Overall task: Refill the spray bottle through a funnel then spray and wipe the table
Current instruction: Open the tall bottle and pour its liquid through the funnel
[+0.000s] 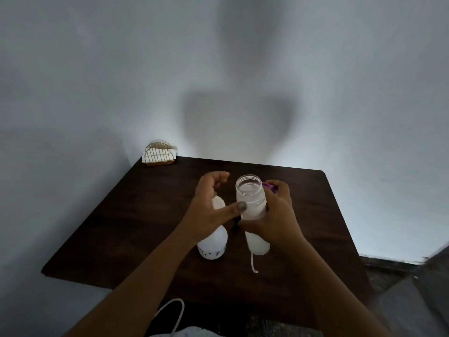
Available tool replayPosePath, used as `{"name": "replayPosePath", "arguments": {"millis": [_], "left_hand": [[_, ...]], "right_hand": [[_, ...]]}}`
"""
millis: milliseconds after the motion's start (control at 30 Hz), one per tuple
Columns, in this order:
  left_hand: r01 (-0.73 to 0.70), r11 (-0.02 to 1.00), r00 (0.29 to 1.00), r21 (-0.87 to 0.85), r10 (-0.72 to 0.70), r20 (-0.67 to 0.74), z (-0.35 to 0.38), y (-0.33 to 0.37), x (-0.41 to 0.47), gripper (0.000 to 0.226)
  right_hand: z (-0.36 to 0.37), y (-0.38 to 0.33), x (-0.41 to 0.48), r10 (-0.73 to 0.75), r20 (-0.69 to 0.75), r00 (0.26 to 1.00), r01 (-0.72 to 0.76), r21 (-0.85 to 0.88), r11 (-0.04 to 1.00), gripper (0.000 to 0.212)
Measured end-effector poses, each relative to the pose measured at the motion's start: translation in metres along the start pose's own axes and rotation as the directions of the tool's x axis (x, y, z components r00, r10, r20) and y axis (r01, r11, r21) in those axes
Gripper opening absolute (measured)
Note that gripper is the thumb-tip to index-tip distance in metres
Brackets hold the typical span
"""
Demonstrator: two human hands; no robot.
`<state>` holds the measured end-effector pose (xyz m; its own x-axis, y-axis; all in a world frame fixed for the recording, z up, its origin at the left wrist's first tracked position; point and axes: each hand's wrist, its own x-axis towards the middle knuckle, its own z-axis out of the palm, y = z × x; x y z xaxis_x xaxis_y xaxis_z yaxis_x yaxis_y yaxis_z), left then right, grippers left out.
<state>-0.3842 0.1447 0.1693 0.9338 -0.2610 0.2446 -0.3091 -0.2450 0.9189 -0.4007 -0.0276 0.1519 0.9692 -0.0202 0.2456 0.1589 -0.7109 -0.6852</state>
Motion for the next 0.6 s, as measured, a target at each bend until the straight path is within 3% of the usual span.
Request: {"name": "replayPosePath", "arguments": {"millis": [167, 333, 600], "left_hand": [[0.165, 0.973, 0.976, 0.164, -0.138, -0.167, -0.034, -0.044, 0.007, 0.074], [0.343, 0.855, 0.939, 0.388, -0.324, -0.117, -0.035, -0.077, 0.008, 0.099], [0.298, 0.838, 0.947, 0.457, -0.321, -0.029, -0.031, -0.092, 0.009, 0.111]], "right_hand": [[0.0, 0.017, 0.016, 0.049, 0.012, 0.999, -0.046, -0.171, 0.984, 0.067], [0.013, 0.021, 0.028, 0.06, 0.062, 0.996, -0.044, -0.237, 0.97, 0.068], [0.036, 0.028, 0.042, 0.065, 0.136, 0.989, -0.005, -0.4, 0.916, 0.073]]}}
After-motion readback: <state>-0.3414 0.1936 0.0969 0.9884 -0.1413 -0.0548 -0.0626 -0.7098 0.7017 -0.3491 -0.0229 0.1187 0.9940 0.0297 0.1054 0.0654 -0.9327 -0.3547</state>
